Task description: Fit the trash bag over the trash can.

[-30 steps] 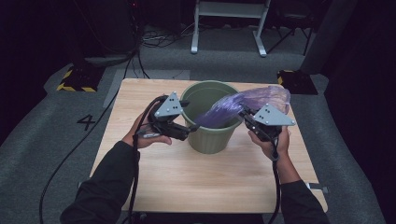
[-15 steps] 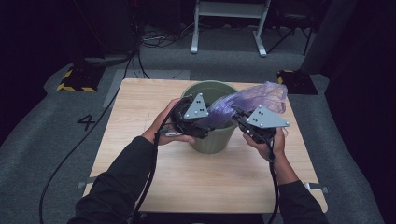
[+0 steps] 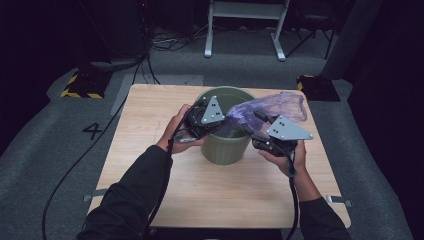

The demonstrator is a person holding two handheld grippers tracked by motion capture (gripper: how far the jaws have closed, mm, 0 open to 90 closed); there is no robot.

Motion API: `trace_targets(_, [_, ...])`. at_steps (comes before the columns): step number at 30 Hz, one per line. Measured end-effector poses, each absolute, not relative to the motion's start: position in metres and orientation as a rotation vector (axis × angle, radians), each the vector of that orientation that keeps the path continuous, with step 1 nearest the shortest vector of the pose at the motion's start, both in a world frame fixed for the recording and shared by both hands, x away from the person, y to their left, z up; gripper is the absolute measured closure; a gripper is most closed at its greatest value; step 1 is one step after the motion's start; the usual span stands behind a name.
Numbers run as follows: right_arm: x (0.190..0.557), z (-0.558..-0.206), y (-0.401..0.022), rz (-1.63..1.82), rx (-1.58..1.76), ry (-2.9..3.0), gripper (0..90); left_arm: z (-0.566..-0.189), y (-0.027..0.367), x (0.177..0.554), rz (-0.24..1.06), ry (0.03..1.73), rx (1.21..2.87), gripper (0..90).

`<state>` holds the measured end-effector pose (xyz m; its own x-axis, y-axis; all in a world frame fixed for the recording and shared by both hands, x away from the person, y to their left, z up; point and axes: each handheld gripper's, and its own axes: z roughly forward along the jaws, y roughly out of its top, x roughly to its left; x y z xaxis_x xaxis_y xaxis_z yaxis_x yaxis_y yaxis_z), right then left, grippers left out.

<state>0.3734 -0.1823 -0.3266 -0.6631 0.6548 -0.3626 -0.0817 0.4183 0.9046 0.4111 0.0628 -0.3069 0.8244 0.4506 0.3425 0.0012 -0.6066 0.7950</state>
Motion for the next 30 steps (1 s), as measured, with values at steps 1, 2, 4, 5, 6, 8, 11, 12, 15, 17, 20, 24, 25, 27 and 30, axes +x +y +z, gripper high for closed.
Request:
trace_targets(1, [0.372,-0.327,-0.185,1.301,0.496,1.959,39.0,-0.307,0.065,0.412,0.662,0.341,2.133,87.2])
trace_targets(2, [0.371,-0.327,-0.188,1.301,0.501,1.962,36.7,-0.307,0.066,0.413,0.666,0.342,2.132,87.4])
trace_targets(4, [0.368,-0.328,-0.195,1.300,0.507,1.963,34.2,-0.308,0.069,0.415,0.656,0.344,2.130,87.4])
trace_targets(5, [0.366,-0.329,-0.199,1.293,0.511,1.967,33.0,-0.308,0.070,0.415,0.663,0.343,2.133,87.4])
trace_targets(6, [0.364,-0.330,-0.203,1.284,0.515,1.964,31.3,-0.308,0.071,0.416,0.659,0.354,2.128,87.4])
trace_targets(8, [0.361,-0.332,-0.212,1.276,0.524,1.967,31.8,-0.309,0.073,0.417,0.653,0.358,2.122,87.4])
trace_targets(11, [0.358,-0.341,-0.224,1.228,0.535,1.978,31.9,-0.311,0.076,0.419,0.650,0.360,2.120,87.4])
trace_targets(12, [0.357,-0.344,-0.227,1.220,0.545,1.983,31.8,-0.311,0.076,0.419,0.650,0.360,2.120,87.4])
trace_targets(15, [0.356,-0.351,-0.237,1.202,0.571,1.991,31.8,-0.312,0.078,0.423,0.643,0.368,2.120,87.4])
trace_targets(17, [0.357,-0.353,-0.239,1.197,0.580,1.996,31.8,-0.313,0.078,0.423,0.639,0.367,2.119,87.5])
trace_targets(20, [0.360,-0.359,-0.244,1.187,0.579,2.027,58.9,-0.315,0.078,0.425,0.650,0.357,2.127,87.0])
trace_targets(24, [0.364,-0.361,-0.245,1.210,0.577,2.005,82.8,-0.319,0.079,0.428,0.632,0.373,2.114,81.5])
trace_targets(25, [0.364,-0.361,-0.245,1.210,0.577,2.005,82.8,-0.319,0.079,0.428,0.632,0.373,2.114,78.7])
trace_targets(27, [0.366,-0.359,-0.244,1.218,0.576,1.978,86.5,-0.319,0.080,0.428,0.633,0.388,2.099,69.3])
trace_targets(30, [0.370,-0.348,-0.236,1.177,0.547,1.937,88.9,-0.316,0.086,0.428,0.604,0.421,2.024,53.1])
